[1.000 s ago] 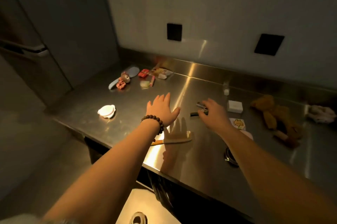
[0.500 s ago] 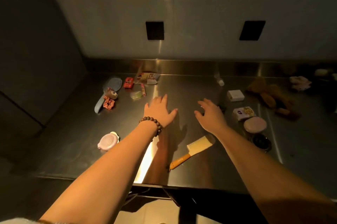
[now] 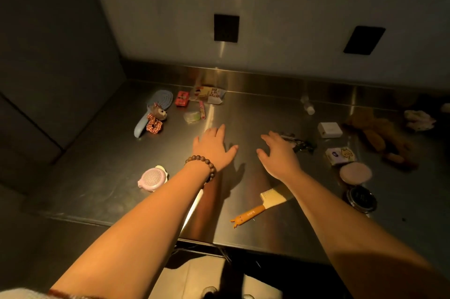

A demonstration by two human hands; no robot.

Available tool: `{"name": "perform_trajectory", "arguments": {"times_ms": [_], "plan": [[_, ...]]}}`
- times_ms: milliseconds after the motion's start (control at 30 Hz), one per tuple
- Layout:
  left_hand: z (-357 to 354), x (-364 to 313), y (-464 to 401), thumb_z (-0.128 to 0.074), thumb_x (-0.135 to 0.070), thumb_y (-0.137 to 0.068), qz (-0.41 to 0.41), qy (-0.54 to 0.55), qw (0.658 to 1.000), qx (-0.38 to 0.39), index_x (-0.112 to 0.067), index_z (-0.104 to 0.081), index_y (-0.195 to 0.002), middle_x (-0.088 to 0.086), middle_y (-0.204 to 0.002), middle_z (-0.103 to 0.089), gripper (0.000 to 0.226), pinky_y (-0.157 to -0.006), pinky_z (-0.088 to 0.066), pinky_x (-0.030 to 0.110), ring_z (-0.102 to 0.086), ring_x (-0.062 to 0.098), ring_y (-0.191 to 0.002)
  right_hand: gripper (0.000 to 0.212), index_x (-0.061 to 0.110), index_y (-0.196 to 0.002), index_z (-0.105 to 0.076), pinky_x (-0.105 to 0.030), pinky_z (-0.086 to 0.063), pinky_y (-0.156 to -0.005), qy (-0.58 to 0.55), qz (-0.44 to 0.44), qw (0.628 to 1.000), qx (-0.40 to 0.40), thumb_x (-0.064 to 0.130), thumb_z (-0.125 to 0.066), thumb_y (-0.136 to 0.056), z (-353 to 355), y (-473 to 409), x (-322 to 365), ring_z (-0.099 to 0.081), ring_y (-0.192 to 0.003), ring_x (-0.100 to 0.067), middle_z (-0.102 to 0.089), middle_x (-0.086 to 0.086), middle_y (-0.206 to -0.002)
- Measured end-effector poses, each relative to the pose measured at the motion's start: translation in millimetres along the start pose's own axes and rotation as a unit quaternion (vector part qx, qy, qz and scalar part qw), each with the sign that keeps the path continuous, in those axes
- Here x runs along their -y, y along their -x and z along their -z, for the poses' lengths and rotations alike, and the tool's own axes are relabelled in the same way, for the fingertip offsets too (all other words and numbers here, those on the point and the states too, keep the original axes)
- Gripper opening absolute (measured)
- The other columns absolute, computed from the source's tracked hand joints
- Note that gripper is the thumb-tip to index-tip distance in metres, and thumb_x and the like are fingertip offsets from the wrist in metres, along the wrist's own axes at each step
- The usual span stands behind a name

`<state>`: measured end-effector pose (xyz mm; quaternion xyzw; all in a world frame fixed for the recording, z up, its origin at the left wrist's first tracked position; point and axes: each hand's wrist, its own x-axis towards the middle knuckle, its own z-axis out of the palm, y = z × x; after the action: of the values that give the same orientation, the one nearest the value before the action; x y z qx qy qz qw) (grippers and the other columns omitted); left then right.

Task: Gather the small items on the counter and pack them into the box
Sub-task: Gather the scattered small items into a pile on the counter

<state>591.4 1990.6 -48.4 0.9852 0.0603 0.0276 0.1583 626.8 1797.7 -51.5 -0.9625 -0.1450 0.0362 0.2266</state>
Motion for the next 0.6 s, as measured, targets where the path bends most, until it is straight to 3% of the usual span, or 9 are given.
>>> {"name": "perform_trajectory", "arguments": {"times_ms": [167, 367, 467, 600], "plan": [[0.7, 50.6, 27.4, -0.041, -0.056, -0.086, 0.062, -0.013, 0.998, -0.008, -0.016, -0.016, -0.147, 0.01, -0.152, -0.024, 0.077, -0.112, -0.016, 0.05, -0.015, 0.026, -0.141, 0.051, 0.022, -0.144, -0.037, -0.048, -0.021, -0.117, -0.002, 0.06, 0.997, 0.052, 0.033, -0.049, -0.096, -31.3, -2.3, 37.5, -0.021, -0.144, -0.025, -0.026, -0.004, -0.156], [-7.9, 122.0, 74.8, -0.044, -0.066, -0.081, 0.194, -0.037, 0.98, 0.022, -0.018, -0.006, -0.148, 0.011, -0.156, -0.007, 0.091, -0.113, -0.01, 0.049, -0.002, 0.03, -0.143, 0.052, 0.02, -0.146, -0.033, -0.043, -0.009, -0.118, -0.006, 0.127, 0.986, 0.108, 0.033, -0.046, -0.097, -64.5, -8.3, 79.0, -0.013, -0.146, -0.02, -0.02, -0.005, -0.158], [-18.1, 133.0, 89.3, -0.05, -0.069, -0.077, 0.225, -0.033, 0.971, 0.067, -0.012, -0.013, -0.146, 0.012, -0.152, -0.018, 0.096, -0.113, -0.021, 0.047, -0.016, 0.032, -0.139, 0.052, 0.019, -0.145, -0.034, -0.043, -0.009, -0.118, -0.005, 0.137, 0.984, 0.117, 0.032, -0.047, -0.097, -73.6, -10.6, 86.9, -0.014, -0.146, -0.019, -0.021, -0.005, -0.158], [-23.4, 130.4, 88.2, -0.068, -0.045, -0.079, 0.225, 0.002, 0.974, 0.031, -0.008, -0.038, -0.13, 0.013, -0.133, -0.045, 0.07, -0.101, -0.038, 0.038, -0.043, 0.03, -0.119, 0.053, 0.021, -0.146, -0.033, -0.043, -0.01, -0.118, -0.004, 0.136, 0.983, 0.122, 0.033, -0.047, -0.097, -76.9, -10.5, 79.0, -0.013, -0.146, -0.019, -0.02, -0.004, -0.158]]}}
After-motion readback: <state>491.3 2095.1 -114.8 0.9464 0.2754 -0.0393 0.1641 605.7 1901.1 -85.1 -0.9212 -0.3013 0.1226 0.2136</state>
